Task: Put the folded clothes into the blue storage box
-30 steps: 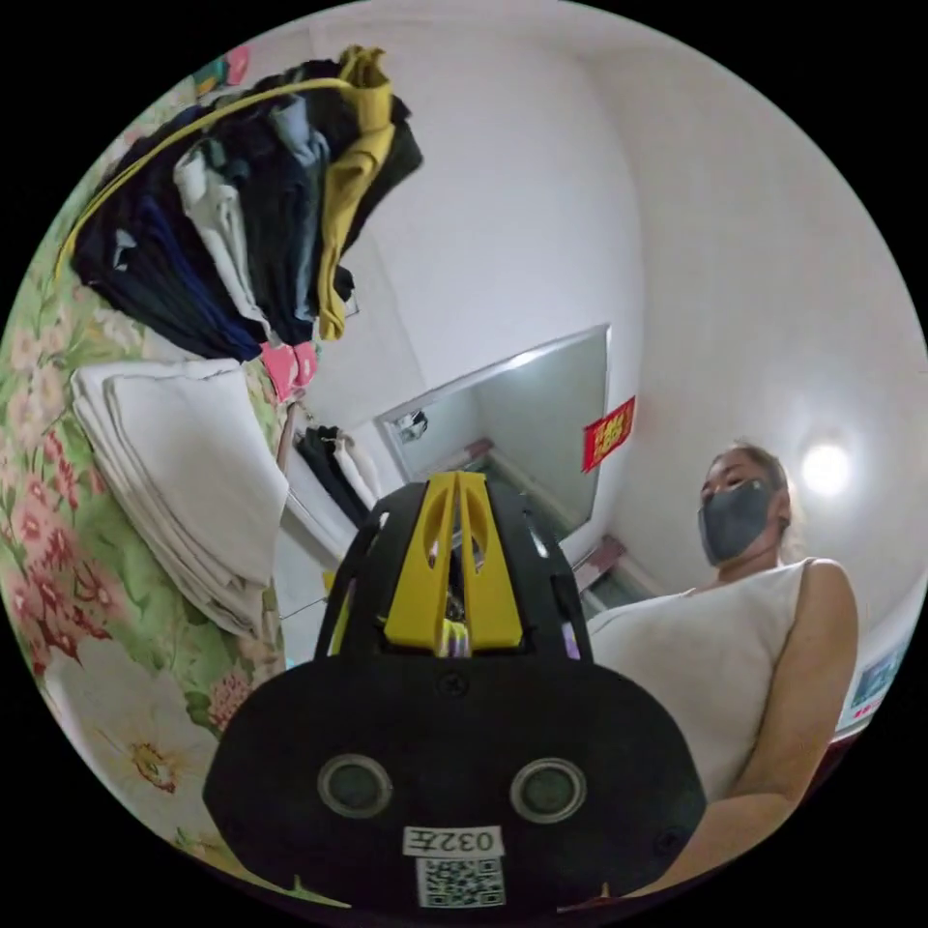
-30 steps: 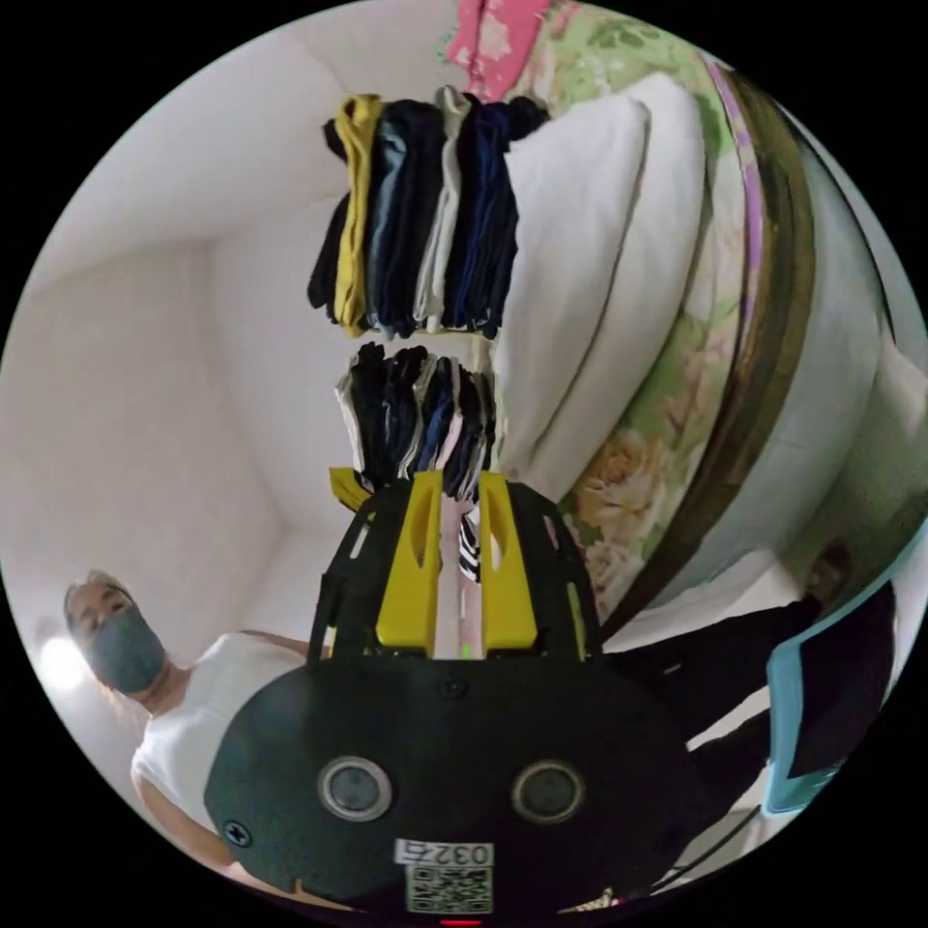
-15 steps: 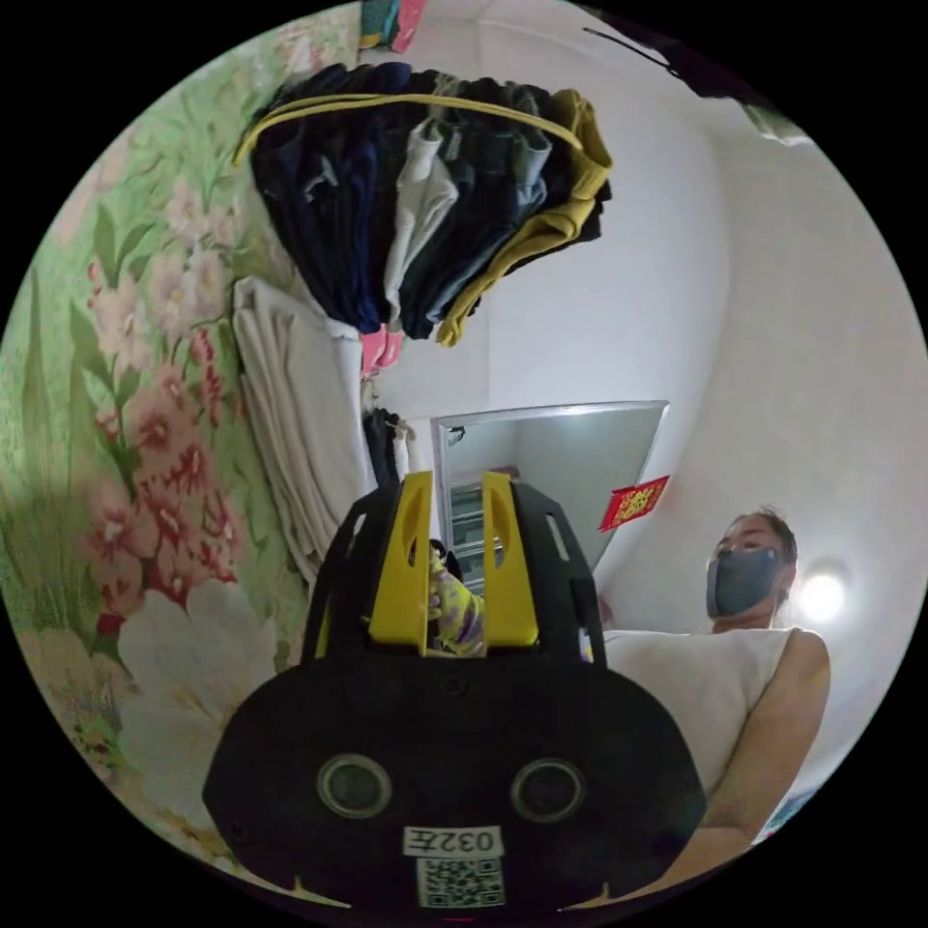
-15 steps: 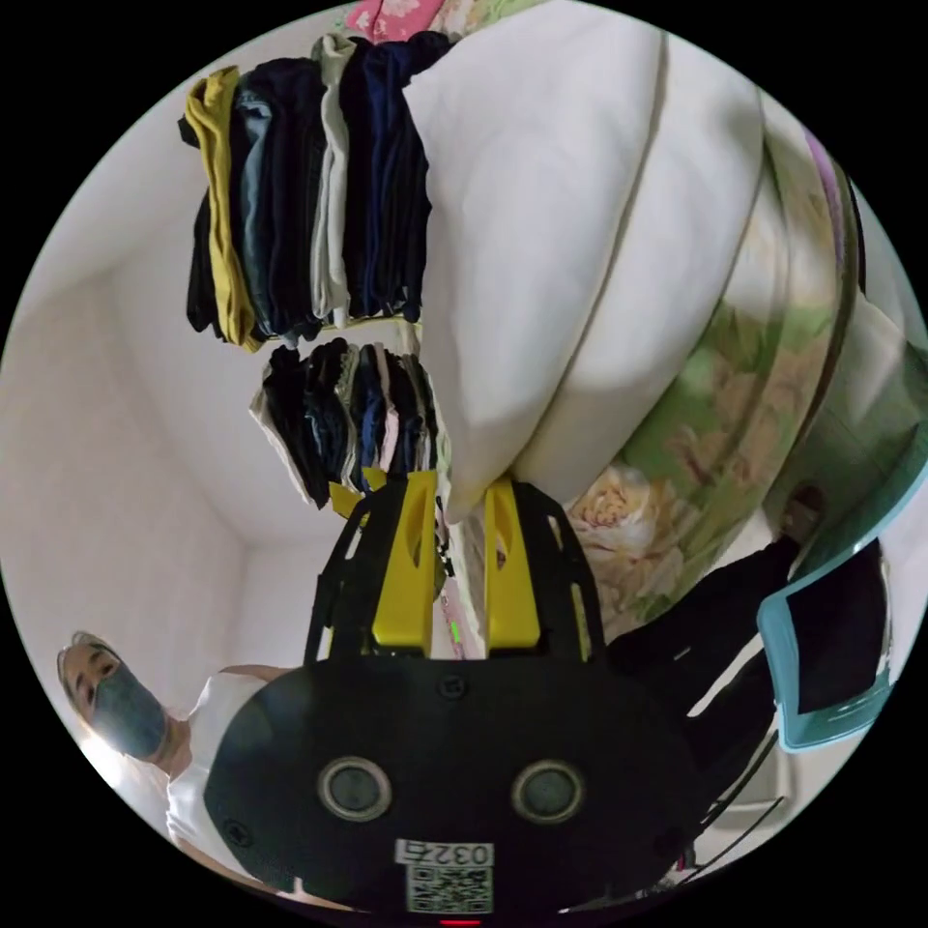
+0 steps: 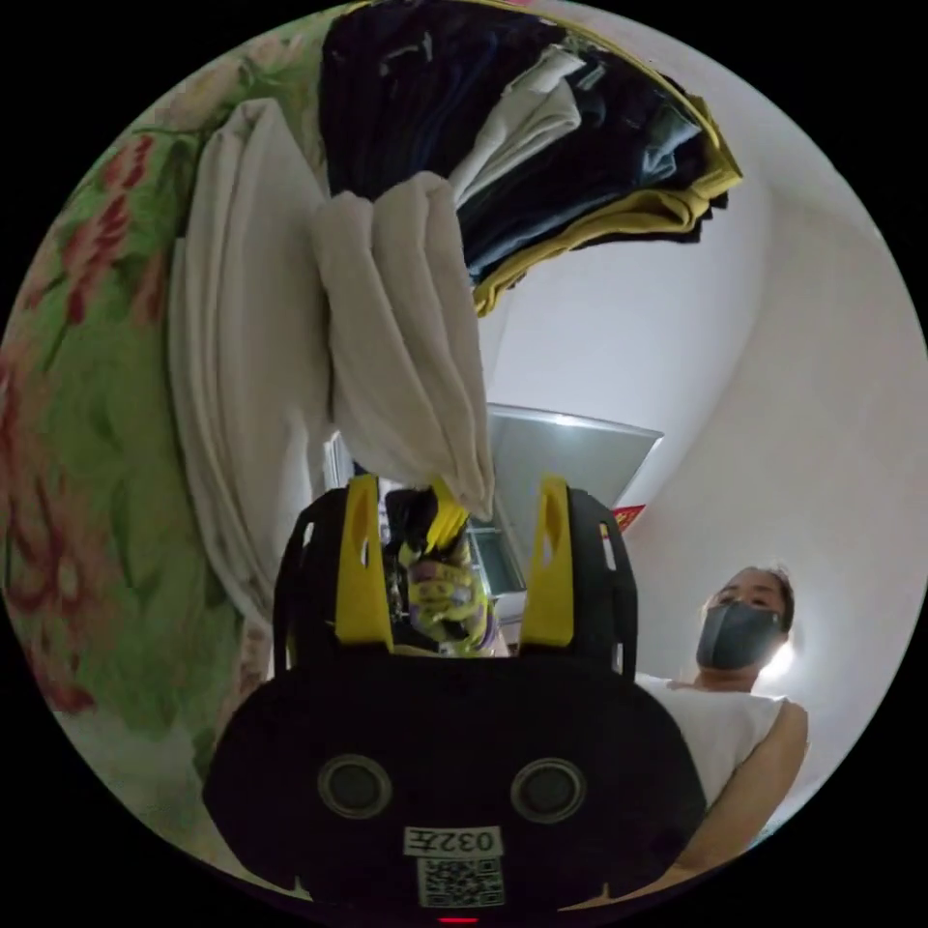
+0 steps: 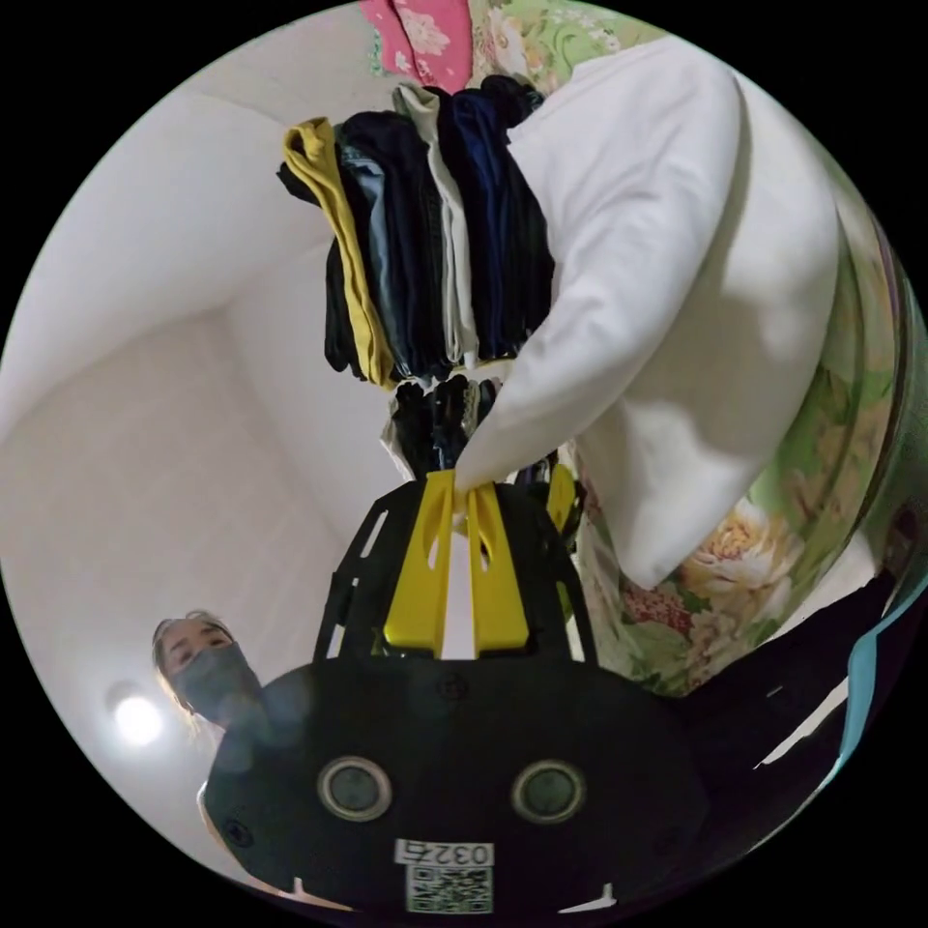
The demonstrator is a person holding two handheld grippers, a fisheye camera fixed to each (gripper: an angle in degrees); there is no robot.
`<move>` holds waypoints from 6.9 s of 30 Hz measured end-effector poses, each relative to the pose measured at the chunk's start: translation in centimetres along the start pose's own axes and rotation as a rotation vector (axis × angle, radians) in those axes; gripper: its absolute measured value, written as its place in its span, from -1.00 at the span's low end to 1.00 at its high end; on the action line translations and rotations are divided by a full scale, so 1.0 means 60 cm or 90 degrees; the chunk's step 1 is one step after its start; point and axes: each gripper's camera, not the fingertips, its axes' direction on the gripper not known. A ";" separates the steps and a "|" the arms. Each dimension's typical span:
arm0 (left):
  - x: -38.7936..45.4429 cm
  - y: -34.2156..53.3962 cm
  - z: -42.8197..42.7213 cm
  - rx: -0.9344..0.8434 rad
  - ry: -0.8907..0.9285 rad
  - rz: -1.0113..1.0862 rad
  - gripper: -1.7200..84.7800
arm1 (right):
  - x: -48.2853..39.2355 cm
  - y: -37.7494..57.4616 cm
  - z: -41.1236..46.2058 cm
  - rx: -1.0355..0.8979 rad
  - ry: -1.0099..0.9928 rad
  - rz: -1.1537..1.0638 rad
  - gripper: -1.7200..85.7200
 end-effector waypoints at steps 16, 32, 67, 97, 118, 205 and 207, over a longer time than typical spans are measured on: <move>0.071 -0.069 0.003 -0.016 -0.191 0.009 -0.97 | 0.054 -0.002 -0.070 0.141 0.185 -0.003 -0.76; 0.101 -0.073 0.016 -0.054 -0.246 -0.012 -0.98 | 0.036 -0.108 -0.034 0.071 0.391 -0.058 -0.78; -0.161 0.260 0.774 -0.920 -0.472 0.014 -0.90 | 0.212 0.483 -0.413 0.610 0.348 0.158 -0.91; 0.047 0.160 0.344 -0.262 -0.506 0.030 -0.76 | 0.121 0.268 -0.374 0.313 0.167 -0.025 -0.85; 0.046 0.094 0.120 -0.045 -0.406 -0.143 -0.76 | 0.055 0.093 -0.110 -0.028 0.157 0.009 -0.69; -0.344 0.177 0.785 -0.967 -0.733 -0.021 -0.96 | 0.380 0.742 -0.572 0.672 0.223 0.434 -0.85; -0.334 0.173 0.783 -0.963 -0.713 -0.020 -0.98 | 0.372 0.742 -0.583 0.680 0.221 0.417 -0.87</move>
